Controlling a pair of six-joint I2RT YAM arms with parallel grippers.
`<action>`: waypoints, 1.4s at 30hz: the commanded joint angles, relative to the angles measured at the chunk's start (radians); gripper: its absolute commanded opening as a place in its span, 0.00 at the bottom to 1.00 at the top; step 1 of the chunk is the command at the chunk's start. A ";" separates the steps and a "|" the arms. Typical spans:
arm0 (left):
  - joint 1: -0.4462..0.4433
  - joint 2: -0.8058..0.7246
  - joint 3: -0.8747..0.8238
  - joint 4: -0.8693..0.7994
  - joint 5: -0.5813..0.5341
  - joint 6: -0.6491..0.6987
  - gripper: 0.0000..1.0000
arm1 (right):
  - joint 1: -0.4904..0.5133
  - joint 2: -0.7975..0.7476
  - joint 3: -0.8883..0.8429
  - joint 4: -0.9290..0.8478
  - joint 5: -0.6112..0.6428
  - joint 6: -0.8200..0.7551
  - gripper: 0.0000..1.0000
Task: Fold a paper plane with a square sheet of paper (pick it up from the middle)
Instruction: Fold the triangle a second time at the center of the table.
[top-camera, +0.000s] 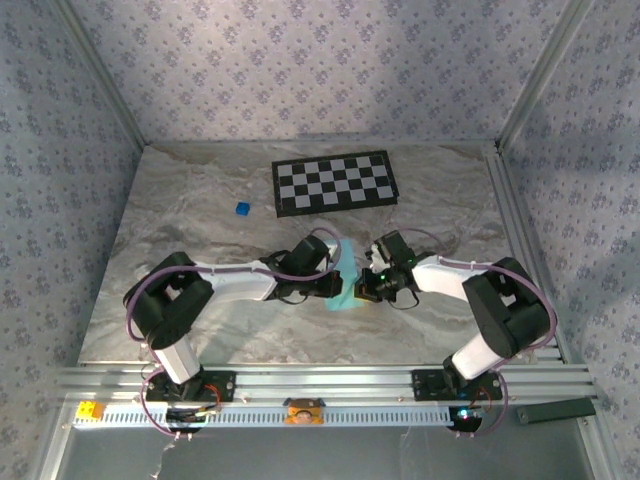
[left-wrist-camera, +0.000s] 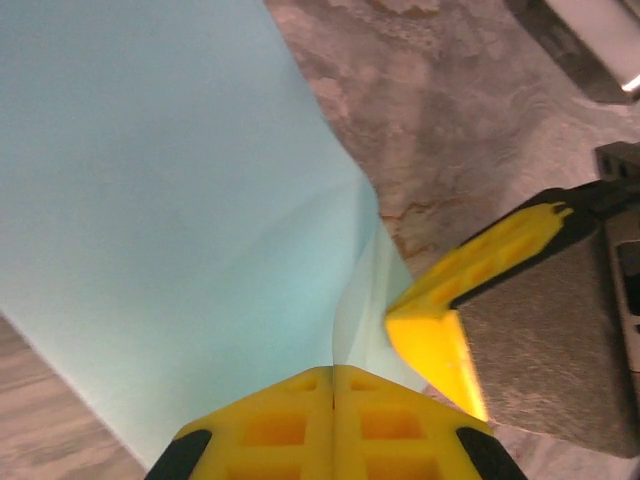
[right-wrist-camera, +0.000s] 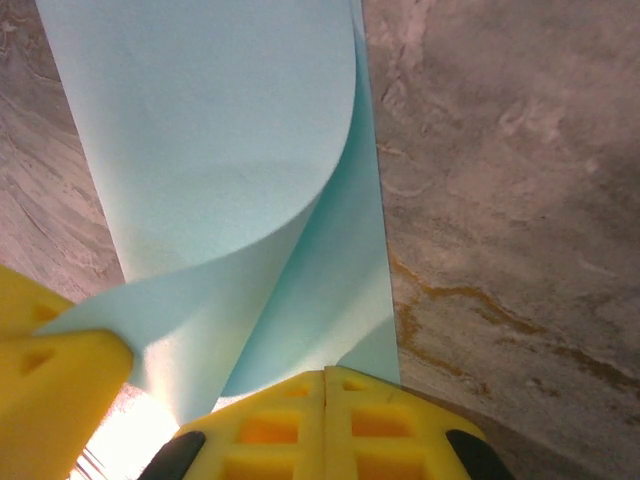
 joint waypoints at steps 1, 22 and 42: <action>0.007 0.019 0.059 -0.083 -0.066 0.072 0.00 | 0.007 0.039 -0.009 -0.095 0.076 -0.003 0.01; 0.008 0.047 0.119 -0.181 -0.174 0.138 0.01 | 0.007 0.034 0.007 -0.094 0.059 -0.033 0.01; 0.012 0.058 0.098 -0.176 -0.223 0.083 0.02 | 0.010 0.030 0.007 -0.094 0.068 -0.025 0.01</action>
